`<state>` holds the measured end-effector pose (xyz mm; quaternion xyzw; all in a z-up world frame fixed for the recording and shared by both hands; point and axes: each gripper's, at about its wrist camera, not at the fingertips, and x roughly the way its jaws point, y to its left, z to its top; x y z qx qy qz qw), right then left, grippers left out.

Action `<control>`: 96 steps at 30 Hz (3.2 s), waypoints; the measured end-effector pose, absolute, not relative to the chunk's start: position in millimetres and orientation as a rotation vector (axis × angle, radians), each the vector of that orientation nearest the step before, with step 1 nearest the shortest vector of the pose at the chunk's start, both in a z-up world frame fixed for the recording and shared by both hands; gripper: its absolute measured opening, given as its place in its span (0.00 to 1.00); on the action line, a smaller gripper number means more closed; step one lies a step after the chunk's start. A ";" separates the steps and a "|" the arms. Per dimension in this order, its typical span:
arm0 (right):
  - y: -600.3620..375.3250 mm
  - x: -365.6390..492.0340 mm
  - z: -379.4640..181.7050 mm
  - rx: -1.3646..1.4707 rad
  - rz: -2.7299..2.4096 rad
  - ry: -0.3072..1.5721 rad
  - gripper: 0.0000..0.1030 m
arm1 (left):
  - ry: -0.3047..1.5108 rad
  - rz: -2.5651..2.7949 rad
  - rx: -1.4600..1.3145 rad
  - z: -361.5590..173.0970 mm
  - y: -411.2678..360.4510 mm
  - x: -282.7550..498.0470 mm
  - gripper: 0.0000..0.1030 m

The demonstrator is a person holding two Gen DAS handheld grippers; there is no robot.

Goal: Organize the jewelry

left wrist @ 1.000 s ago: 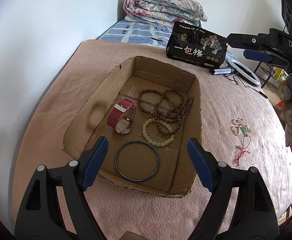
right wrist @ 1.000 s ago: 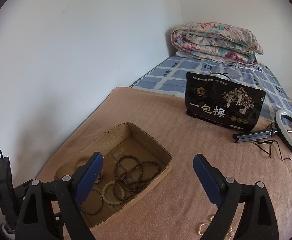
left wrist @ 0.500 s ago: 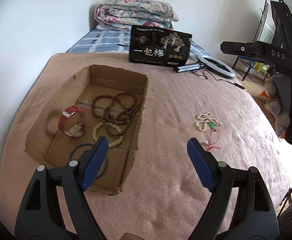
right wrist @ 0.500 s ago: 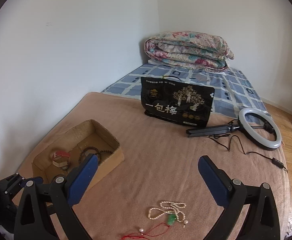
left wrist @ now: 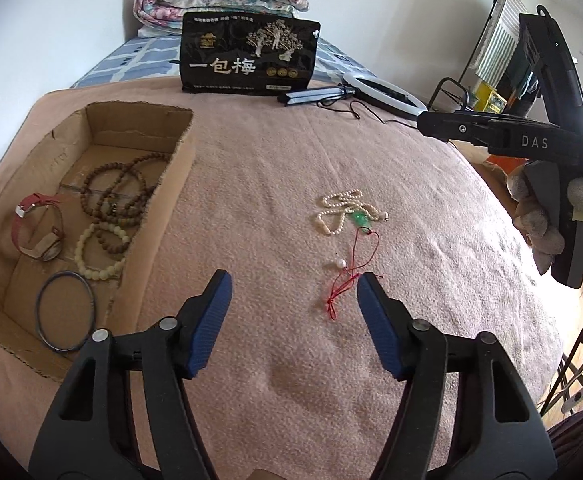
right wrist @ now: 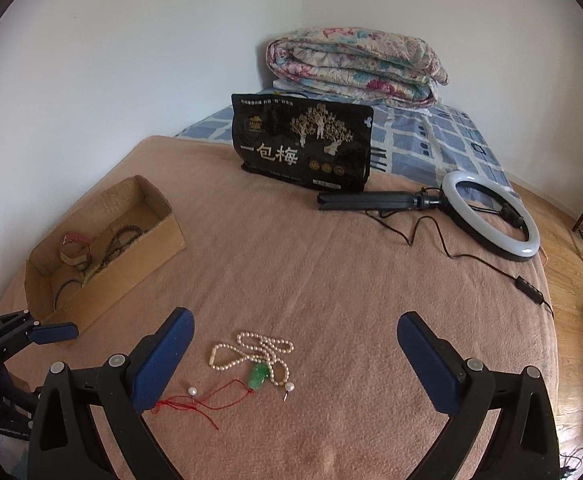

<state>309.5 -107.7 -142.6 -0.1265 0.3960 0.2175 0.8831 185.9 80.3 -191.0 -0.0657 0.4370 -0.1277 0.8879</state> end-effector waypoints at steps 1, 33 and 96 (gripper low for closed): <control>-111.2 309.9 -146.7 -0.267 0.453 0.835 0.97 | 0.918 -0.277 -0.136 -193.9 76.8 187.7 0.57; -143.6 307.0 -250.2 -0.165 0.522 1.034 0.28 | 0.983 -0.383 -0.039 -253.2 19.0 236.0 0.14; -117.3 275.4 -189.0 -0.186 0.553 0.922 0.06 | 0.865 -0.259 -0.318 -202.9 107.9 195.0 0.08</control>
